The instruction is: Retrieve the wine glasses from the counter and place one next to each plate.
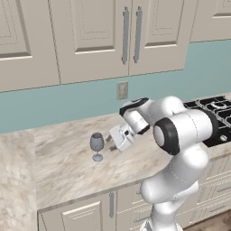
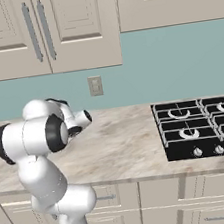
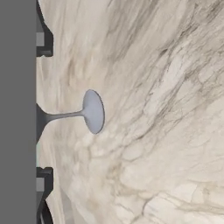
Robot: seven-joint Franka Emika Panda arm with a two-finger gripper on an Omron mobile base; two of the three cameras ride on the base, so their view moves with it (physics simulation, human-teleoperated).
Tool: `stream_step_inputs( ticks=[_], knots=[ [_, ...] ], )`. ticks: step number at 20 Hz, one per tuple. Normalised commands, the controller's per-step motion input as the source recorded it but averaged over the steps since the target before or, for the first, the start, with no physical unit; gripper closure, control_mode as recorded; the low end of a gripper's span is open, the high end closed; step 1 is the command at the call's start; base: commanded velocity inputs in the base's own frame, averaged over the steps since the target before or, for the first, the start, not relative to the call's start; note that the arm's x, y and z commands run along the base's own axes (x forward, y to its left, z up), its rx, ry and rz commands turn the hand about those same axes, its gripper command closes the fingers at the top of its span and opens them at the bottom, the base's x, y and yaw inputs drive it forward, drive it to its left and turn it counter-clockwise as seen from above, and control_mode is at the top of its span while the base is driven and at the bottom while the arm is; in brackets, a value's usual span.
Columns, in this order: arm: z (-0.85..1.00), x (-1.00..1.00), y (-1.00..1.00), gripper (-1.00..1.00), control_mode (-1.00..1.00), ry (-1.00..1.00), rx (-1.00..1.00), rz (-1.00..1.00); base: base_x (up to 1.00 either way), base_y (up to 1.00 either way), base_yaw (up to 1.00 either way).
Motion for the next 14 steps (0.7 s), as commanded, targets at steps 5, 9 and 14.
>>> stream_step_inputs(
  ticks=[5,9,14],
  knots=[
    [-0.16,0.00,0.00,-1.00,-1.00,0.00,0.20,0.00,0.00,0.00,0.00],
    [-0.04,0.00,0.00,-1.00,-1.00,0.00,0.18,0.00,0.00,0.00,0.00],
    [0.00,0.00,0.13,-1.00,-1.00,0.00,0.07,0.00,0.00,0.00,0.00]
  ],
)
